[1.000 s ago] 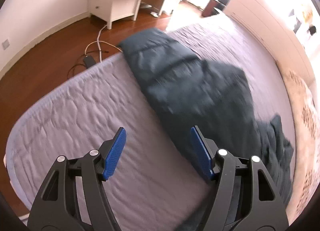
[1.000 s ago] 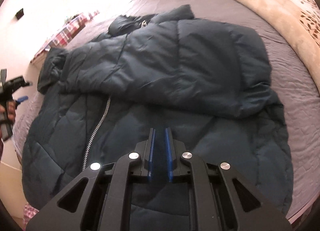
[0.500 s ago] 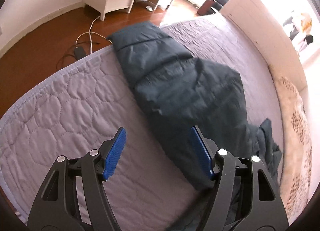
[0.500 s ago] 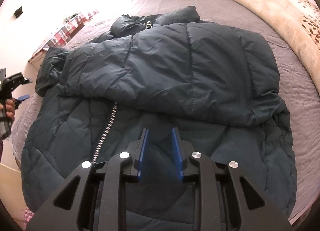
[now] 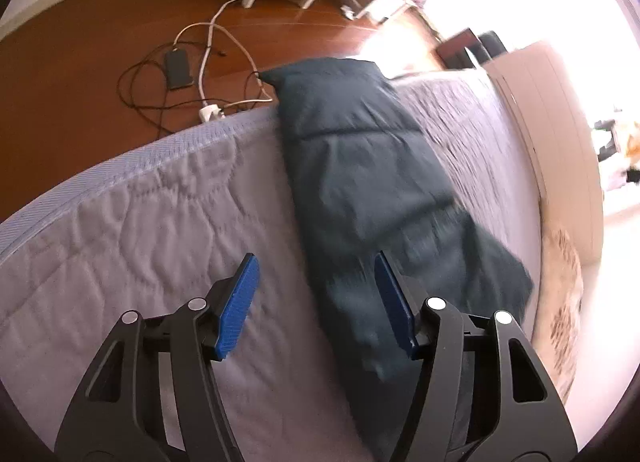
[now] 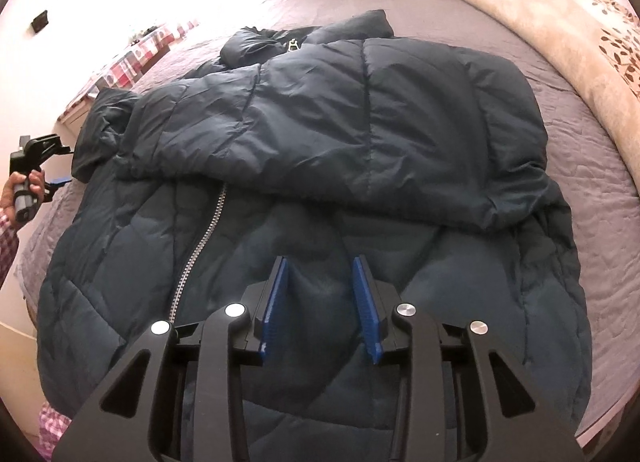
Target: Fold large clothes
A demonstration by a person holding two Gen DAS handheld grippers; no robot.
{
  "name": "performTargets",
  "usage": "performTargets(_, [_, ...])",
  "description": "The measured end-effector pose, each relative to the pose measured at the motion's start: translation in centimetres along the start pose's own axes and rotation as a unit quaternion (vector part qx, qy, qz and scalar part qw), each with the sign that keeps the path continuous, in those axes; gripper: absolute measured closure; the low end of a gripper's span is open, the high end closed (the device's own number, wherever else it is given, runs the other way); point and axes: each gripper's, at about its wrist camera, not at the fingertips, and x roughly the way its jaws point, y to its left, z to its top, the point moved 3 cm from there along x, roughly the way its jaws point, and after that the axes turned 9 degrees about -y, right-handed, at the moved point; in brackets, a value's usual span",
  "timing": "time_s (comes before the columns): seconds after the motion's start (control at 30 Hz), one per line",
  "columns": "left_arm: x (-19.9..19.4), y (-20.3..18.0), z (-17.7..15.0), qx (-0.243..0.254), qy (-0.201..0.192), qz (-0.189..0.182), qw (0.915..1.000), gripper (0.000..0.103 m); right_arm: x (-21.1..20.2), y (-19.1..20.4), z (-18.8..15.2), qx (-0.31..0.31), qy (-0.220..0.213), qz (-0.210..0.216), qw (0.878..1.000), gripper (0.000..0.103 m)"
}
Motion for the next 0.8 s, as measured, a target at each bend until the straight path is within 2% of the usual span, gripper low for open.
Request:
performTargets(0.13, [1.8,-0.1,0.9,-0.030,-0.003,-0.019,0.9994,0.043,0.6,0.3,0.4,-0.004,0.002,-0.005,1.000,0.067])
performTargets(0.17, [2.1,-0.2,1.1,-0.032,-0.005,-0.021,0.9992,0.049,0.8,0.3,0.4,-0.005,0.002,-0.007,1.000,0.067])
performTargets(0.2, [2.5,-0.4,1.3,-0.031,-0.005,-0.025,0.9992,0.060,0.9,0.4,0.4,-0.005,0.003,-0.009,1.000,0.067])
performTargets(0.23, [3.1,-0.5,1.3,-0.029,0.004,-0.031,0.9991,0.088,1.1,0.4,0.4,-0.005,0.003,-0.011,1.000,0.067])
performTargets(0.27, [3.4,-0.4,1.4,-0.031,0.012,-0.035,0.9989,0.093,1.2,0.4,0.4,-0.007,0.004,-0.012,1.000,0.067])
performTargets(0.37, [3.5,-0.7,2.0,-0.031,0.008,-0.038,0.9987,0.098,1.2,0.5,0.3,-0.010,0.004,-0.016,1.000,0.067])
performTargets(0.5, [-0.1,-2.6,2.1,0.017,-0.046,-0.046,0.9977,0.100,1.2,0.4,0.4,-0.007,0.004,-0.012,1.000,0.067])
performTargets(0.57, [-3.1,-4.1,2.2,0.051,-0.085,-0.054,0.9936,0.100,1.1,0.4,0.4,-0.001,0.002,-0.008,1.000,0.067])
performTargets(0.67, [-8.3,-7.1,1.8,0.109,-0.140,-0.076,0.9812,0.100,0.5,0.2,0.2,0.004,-0.004,-0.001,1.000,0.067])
performTargets(0.73, [-12.6,-10.5,0.4,0.165,-0.176,-0.106,0.9646,0.100,-0.2,0.0,0.0,0.009,-0.010,0.003,1.000,0.067])
performTargets(0.8, [-16.5,-13.9,-1.9,0.227,-0.203,-0.136,0.9427,0.100,-1.0,-0.3,-0.1,0.014,-0.018,0.005,1.000,0.067])
